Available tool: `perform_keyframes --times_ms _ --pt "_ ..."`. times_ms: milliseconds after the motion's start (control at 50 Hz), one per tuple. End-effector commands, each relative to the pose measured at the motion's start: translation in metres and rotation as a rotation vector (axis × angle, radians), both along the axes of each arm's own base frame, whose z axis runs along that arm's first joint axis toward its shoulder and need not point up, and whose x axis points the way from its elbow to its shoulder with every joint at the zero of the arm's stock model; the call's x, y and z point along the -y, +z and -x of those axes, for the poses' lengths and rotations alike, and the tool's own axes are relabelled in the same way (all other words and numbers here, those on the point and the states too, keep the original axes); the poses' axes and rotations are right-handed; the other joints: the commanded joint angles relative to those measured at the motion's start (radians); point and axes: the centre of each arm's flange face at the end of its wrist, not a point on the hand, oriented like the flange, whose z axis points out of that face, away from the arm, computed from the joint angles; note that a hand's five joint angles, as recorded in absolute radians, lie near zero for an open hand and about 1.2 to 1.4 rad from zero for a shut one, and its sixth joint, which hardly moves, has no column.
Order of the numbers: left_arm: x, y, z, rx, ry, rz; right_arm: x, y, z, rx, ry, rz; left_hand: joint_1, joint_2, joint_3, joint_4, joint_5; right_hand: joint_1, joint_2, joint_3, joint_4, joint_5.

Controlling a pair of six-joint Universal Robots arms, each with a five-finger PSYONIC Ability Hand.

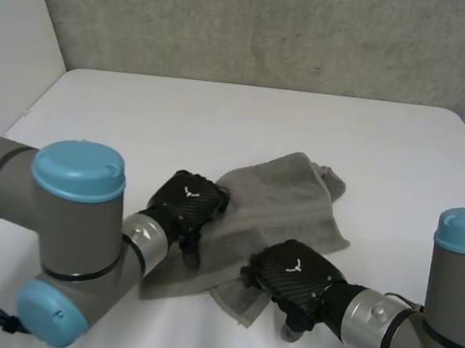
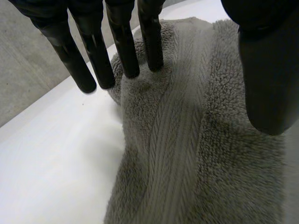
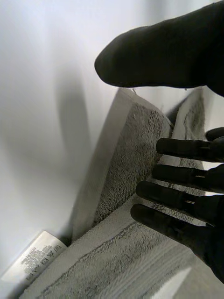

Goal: Fold the towel.

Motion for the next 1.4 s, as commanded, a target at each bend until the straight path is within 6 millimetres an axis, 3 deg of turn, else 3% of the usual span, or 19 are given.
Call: perform_keyframes --times_ms 20,160,200,240,480,600,740,960,1080,1120,1140,1160,1180,1240,1280,1300,1340,1360,1400 --pt "0.020 -0.008 0.016 -0.018 -0.004 0.028 0.012 -0.003 -0.007 0.058 -0.029 0.036 0.397 0.399 0.402 0.401 0.403 -0.069 -0.097 -0.074 -0.070 -0.042" --pt "0.033 -0.020 0.025 -0.011 -0.001 0.027 0.020 -0.009 -0.010 0.054 -0.031 0.030 0.545 0.547 0.550 0.549 0.551 -0.069 -0.097 -0.074 -0.070 -0.042" --pt "0.039 -0.025 0.024 -0.007 0.011 0.024 0.023 -0.011 -0.011 0.055 -0.037 0.032 0.764 0.766 0.769 0.768 0.770 -0.069 -0.097 -0.074 -0.070 -0.042" --pt "0.042 -0.024 0.024 -0.009 0.022 0.029 0.023 -0.011 -0.011 0.057 -0.037 0.036 0.765 0.767 0.770 0.769 0.771 -0.069 -0.097 -0.074 -0.070 -0.042" --pt "0.096 0.004 -0.002 -0.099 0.260 0.101 0.044 -0.007 -0.022 0.074 -0.113 0.194 0.765 0.767 0.770 0.769 0.771 -0.127 -0.156 -0.133 -0.129 -0.101" --pt "0.100 0.012 -0.007 -0.225 0.308 0.027 0.046 -0.011 -0.035 0.091 -0.119 0.224 0.765 0.767 0.770 0.769 0.771 -0.122 -0.150 -0.127 -0.123 -0.095" --pt "0.095 0.009 -0.011 -0.213 0.324 -0.029 0.046 -0.014 -0.050 0.146 -0.120 0.180 0.765 0.767 0.770 0.769 0.771 -0.107 -0.135 -0.113 -0.108 -0.080" --pt "0.114 0.008 -0.034 -0.232 0.405 -0.049 0.044 -0.025 -0.070 0.176 -0.121 0.206 0.765 0.767 0.770 0.769 0.771 -0.089 -0.118 -0.095 -0.090 -0.063" --pt "0.120 0.008 -0.040 -0.264 0.412 -0.090 0.047 -0.034 -0.077 0.191 -0.123 0.244 0.765 0.767 0.770 0.769 0.771 0.078 0.050 0.072 0.077 0.105" --pt "0.118 0.006 -0.038 -0.278 0.390 -0.123 0.051 -0.037 -0.079 0.194 -0.130 0.253 0.765 0.767 0.770 0.769 0.771 0.358 0.330 0.352 0.357 0.385" --pt "0.118 0.006 -0.038 -0.278 0.390 -0.123 0.051 -0.037 -0.079 0.194 -0.130 0.253 0.765 0.767 0.770 0.769 0.771 0.360 0.331 0.354 0.359 0.386" --pt "0.117 0.007 -0.038 -0.283 0.384 -0.131 0.052 -0.038 -0.079 0.194 -0.132 0.251 0.765 0.767 0.770 0.769 0.771 0.558 0.529 0.552 0.556 0.584" --pt "0.117 0.007 -0.038 -0.283 0.384 -0.131 0.053 -0.036 -0.080 0.201 -0.133 0.254 0.765 0.767 0.770 0.769 0.771 0.868 0.839 0.862 0.866 0.894" --pt "0.116 0.008 -0.038 -0.283 0.382 -0.136 0.055 -0.030 -0.080 0.211 -0.137 0.262 0.765 0.767 0.770 0.769 0.771 0.899 0.871 0.893 0.898 0.926" --pt "0.114 0.016 -0.039 -0.287 0.381 -0.129 0.058 -0.009 -0.078 0.239 -0.153 0.298 0.765 0.767 0.770 0.769 0.771 0.899 0.871 0.893 0.898 0.926" --pt "0.114 0.016 -0.039 -0.287 0.381 -0.129 0.058 -0.009 -0.078 0.239 -0.153 0.299 0.765 0.767 0.770 0.769 0.771 0.899 0.871 0.893 0.898 0.926" --pt "0.111 0.028 -0.041 -0.293 0.381 -0.122 0.058 0.030 -0.075 0.294 -0.159 0.361 0.765 0.767 0.770 0.769 0.771 0.899 0.871 0.893 0.898 0.926" --pt "0.111 0.028 -0.041 -0.293 0.381 -0.122 0.058 0.030 -0.075 0.295 -0.159 0.361 0.765 0.767 0.770 0.769 0.771 0.899 0.871 0.893 0.898 0.926" --pt "0.109 0.040 -0.048 -0.296 0.394 -0.117 0.067 0.063 -0.062 0.316 -0.192 0.404 0.765 0.767 0.770 0.769 0.771 0.899 0.871 0.893 0.898 0.926"
